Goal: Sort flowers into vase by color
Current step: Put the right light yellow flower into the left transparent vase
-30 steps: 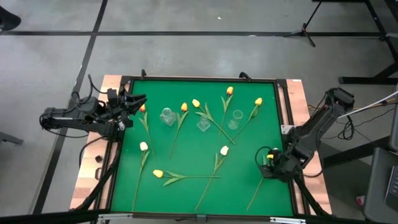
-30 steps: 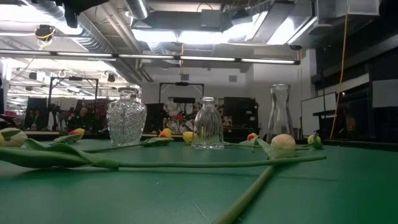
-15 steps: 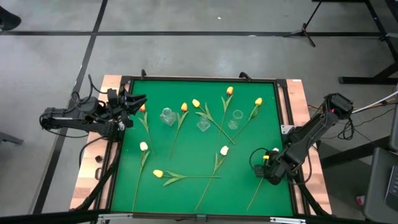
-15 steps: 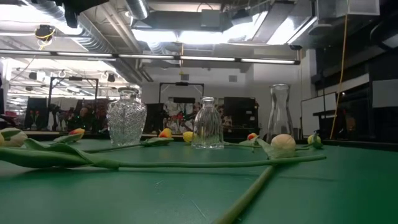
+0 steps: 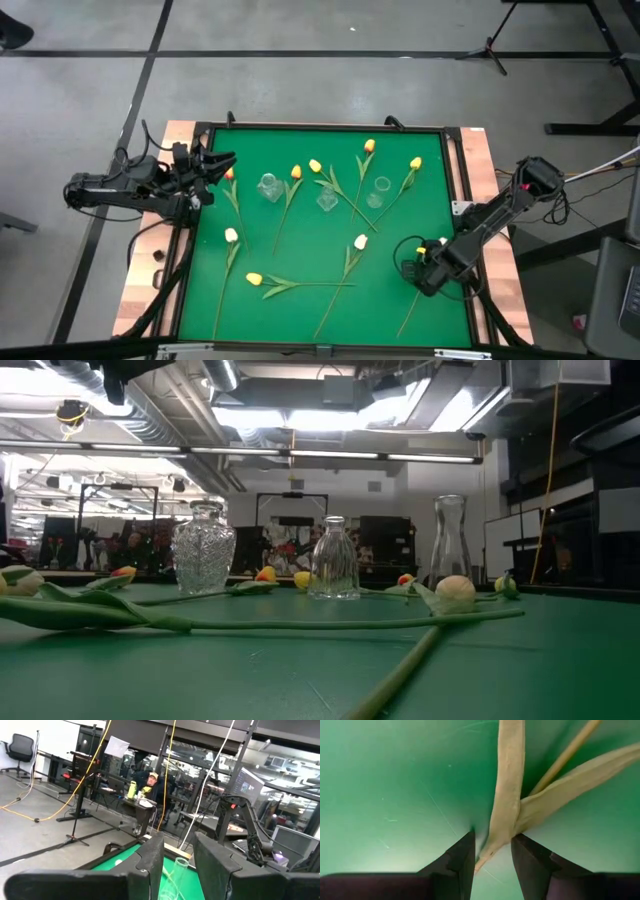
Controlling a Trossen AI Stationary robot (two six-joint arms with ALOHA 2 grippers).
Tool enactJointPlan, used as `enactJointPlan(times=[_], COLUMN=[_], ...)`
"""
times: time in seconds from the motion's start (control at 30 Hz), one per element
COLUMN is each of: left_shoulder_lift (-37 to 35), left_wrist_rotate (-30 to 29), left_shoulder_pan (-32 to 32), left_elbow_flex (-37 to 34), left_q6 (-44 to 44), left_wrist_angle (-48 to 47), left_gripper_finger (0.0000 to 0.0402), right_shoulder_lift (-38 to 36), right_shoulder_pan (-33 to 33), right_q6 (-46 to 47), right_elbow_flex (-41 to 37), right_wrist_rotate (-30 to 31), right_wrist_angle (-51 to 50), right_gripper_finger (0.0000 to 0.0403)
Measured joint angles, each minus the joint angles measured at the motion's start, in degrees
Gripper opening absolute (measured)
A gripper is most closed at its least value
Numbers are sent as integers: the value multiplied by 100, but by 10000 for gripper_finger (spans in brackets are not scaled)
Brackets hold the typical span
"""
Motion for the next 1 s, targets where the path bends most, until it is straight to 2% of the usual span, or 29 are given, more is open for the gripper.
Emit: enactJointPlan(times=[0.3,0.6,0.7,0.87,1.0], left_shoulder_lift=[1,0,0,0,1], left_wrist_rotate=[-2,-2,-2,-2,-2], left_shoulder_pan=[2,2,2,2,2], left_elbow_flex=[0,0,0,0,0], left_q6=[0,-6,-9,-9,-10], left_wrist_angle=[-2,-2,-2,-2,-2], left_gripper_finger=[102,102,102,102,102], right_shoulder_lift=[17,23,23,23,23], right_shoulder_pan=[-536,-874,-898,-887,-886], right_q6=[-1181,-1097,-1046,-1099,-1185], right_elbow_flex=[-11,-11,-11,-15,-17], right_wrist_rotate=[-123,164,218,250,295], right_wrist_angle=[13,-372,-484,-588,-595], right_gripper_finger=[127,122,96,18,21])
